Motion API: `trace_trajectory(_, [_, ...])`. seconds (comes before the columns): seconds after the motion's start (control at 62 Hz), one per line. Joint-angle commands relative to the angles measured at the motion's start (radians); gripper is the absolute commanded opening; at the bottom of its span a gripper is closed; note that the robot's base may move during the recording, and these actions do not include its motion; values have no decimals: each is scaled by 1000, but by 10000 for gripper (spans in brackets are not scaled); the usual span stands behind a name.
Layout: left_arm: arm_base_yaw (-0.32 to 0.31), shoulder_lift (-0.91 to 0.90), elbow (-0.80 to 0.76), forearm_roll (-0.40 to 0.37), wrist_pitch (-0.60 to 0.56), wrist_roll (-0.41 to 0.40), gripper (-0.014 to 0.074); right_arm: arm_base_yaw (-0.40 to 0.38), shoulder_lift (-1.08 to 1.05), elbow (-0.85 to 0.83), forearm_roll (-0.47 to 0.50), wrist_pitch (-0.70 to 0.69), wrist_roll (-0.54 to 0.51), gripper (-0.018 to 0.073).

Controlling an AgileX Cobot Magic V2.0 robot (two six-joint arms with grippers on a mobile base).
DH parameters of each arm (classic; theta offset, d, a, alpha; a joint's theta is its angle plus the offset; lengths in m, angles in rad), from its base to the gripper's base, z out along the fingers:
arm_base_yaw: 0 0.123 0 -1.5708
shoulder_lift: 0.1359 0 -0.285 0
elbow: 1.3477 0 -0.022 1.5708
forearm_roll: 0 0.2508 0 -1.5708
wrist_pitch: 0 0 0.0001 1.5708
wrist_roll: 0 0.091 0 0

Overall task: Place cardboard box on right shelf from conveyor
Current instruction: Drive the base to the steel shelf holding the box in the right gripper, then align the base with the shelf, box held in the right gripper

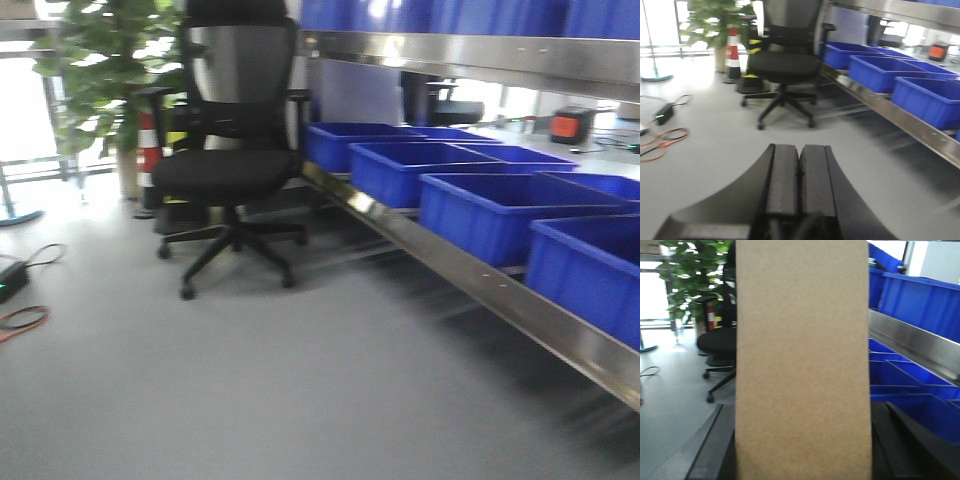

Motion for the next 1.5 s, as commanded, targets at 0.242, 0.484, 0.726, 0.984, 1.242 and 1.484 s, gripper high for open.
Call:
trace_trajectory(0.242, [2, -8, 10, 1, -85, -5, -116, 0, 11, -27, 5, -104, -7, 54])
trace_trajectory(0.484, [2, -8, 10, 1, -85, -5, -116, 0, 11, -27, 5, -104, -7, 54])
trace_trajectory(0.726, [2, -8, 10, 1, -85, -5, -116, 0, 11, -27, 5, -104, -7, 54])
trace_trajectory(0.984, [2, -8, 10, 1, -85, -5, -116, 0, 11, -27, 5, -104, -7, 54])
trace_trajectory(1.242, [2, -8, 10, 1, -85, -5, -116, 0, 11, -27, 5, -104, -7, 54])
trace_trajectory(1.484, [2, -8, 10, 1, -85, -5, -116, 0, 11, -27, 5, -104, -7, 54])
